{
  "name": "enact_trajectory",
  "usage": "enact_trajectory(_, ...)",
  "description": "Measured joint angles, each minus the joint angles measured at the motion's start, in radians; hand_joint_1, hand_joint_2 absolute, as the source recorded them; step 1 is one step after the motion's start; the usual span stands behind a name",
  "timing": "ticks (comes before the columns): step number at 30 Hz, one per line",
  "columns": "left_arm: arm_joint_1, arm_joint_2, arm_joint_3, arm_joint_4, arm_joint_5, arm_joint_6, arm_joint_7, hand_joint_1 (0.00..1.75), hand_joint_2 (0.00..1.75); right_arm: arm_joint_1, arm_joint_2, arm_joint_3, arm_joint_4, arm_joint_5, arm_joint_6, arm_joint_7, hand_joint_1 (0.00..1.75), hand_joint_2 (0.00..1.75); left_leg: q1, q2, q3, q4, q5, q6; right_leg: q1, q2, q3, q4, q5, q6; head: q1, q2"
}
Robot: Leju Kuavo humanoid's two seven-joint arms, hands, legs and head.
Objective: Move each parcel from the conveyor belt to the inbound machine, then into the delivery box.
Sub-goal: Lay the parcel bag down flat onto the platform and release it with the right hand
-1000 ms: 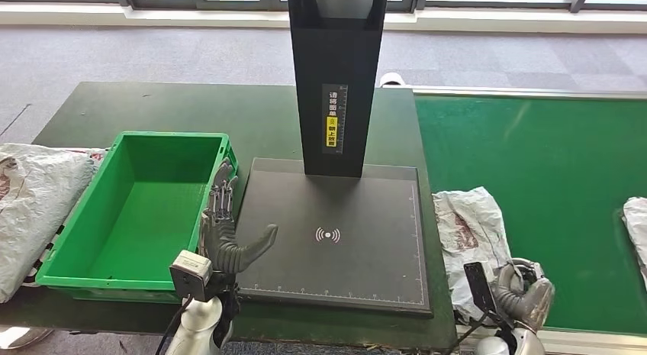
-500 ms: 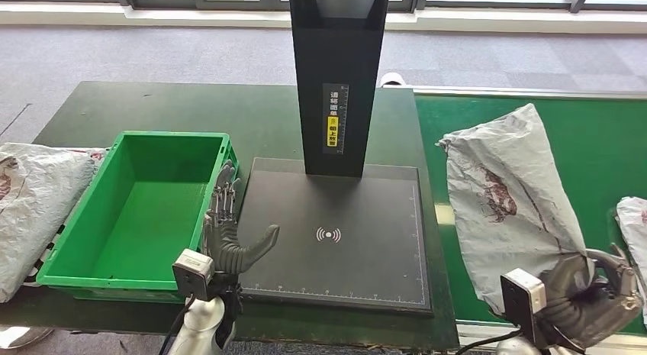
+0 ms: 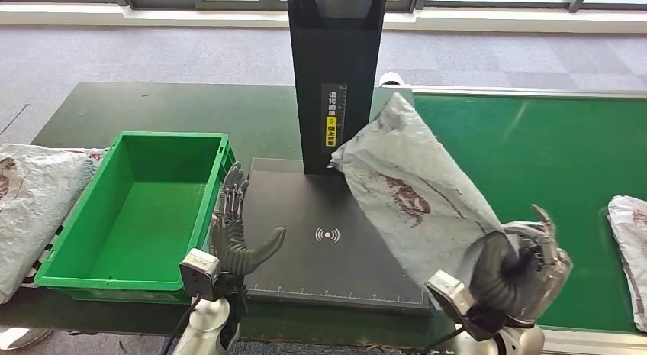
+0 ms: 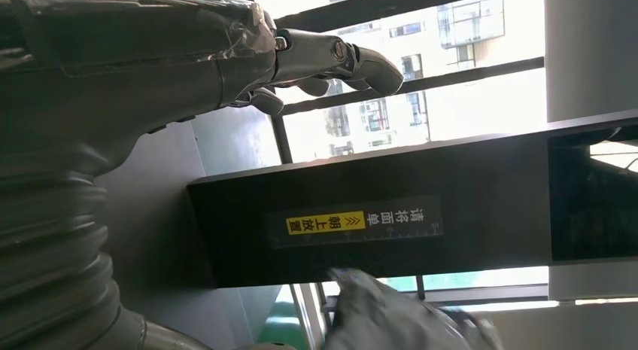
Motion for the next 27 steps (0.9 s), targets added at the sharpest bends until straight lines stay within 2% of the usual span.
enact_trajectory(5, 0.0, 0.0, -0.003, 0.0, 0.002, -0.003, 0.0, 0.0, 1.75, -0.047, -0.003, 0.096, 0.247, 0.092, 0.002, 0.043, 1.75, 1.75, 0.001, 0.0, 0.0, 0.0, 0.0, 0.0, 0.001, -0.001, 0.001, 0.0, 0.0, 0.0, 0.0, 0.0)
enact_trajectory(8, -0.001, 0.0, -0.007, 0.0, 0.004, 0.0, 0.0, 0.0, 1.75, -0.07, -0.004, 0.132, 0.381, 0.108, 0.003, 0.042, 1.75, 1.75, 0.001, -0.001, -0.001, 0.0, 0.0, 0.0, 0.001, -0.002, 0.001, 0.0, 0.0, 0.0, 0.0, 0.0)
enact_trajectory(13, -0.001, 0.0, -0.007, -0.001, 0.006, 0.001, 0.0, 0.0, 1.75, -0.093, -0.005, 0.16, 0.51, 0.109, 0.002, 0.05, 1.75, 1.75, 0.001, -0.002, -0.001, 0.0, 0.0, 0.0, 0.001, -0.002, 0.001, 0.0, 0.0, 0.0, 0.0, 0.0)
enact_trajectory(17, 0.0, 0.0, -0.007, -0.005, 0.014, 0.004, 0.0, 0.0, 1.75, -0.132, -0.007, 0.177, 0.622, 0.118, 0.002, 0.113, 1.75, 1.75, 0.001, -0.002, -0.001, 0.0, 0.0, 0.0, 0.001, -0.002, 0.0, 0.0, 0.0, 0.0, 0.0, 0.0)
enact_trajectory(21, 0.0, 0.0, -0.007, -0.006, 0.015, 0.006, 0.0, 0.0, 1.75, -0.167, -0.006, 0.185, 0.688, 0.122, 0.001, 0.133, 0.0, 1.75, 0.001, -0.002, -0.001, 0.0, 0.0, 0.0, 0.001, -0.002, 0.0, 0.0, 0.0, 0.0, 0.0, 0.0)
enact_trajectory(24, 0.0, 0.0, -0.007, -0.007, 0.014, 0.011, 0.0, 0.0, 1.75, -0.185, -0.005, 0.181, 0.715, 0.12, 0.0, 0.142, 0.0, 1.75, 0.001, -0.002, -0.001, 0.0, 0.0, 0.0, 0.001, -0.002, 0.0, 0.0, 0.0, 0.0, 0.0, 0.0)
enact_trajectory(27, 0.0, 0.0, -0.007, -0.008, 0.011, 0.014, 0.0, 0.0, 1.75, -0.193, -0.003, 0.147, 0.714, 0.052, -0.001, 0.082, 0.0, 1.75, 0.0, -0.002, -0.001, 0.0, 0.0, 0.0, 0.001, -0.002, 0.0, 0.0, 0.0, 0.0, 0.0, 0.0)
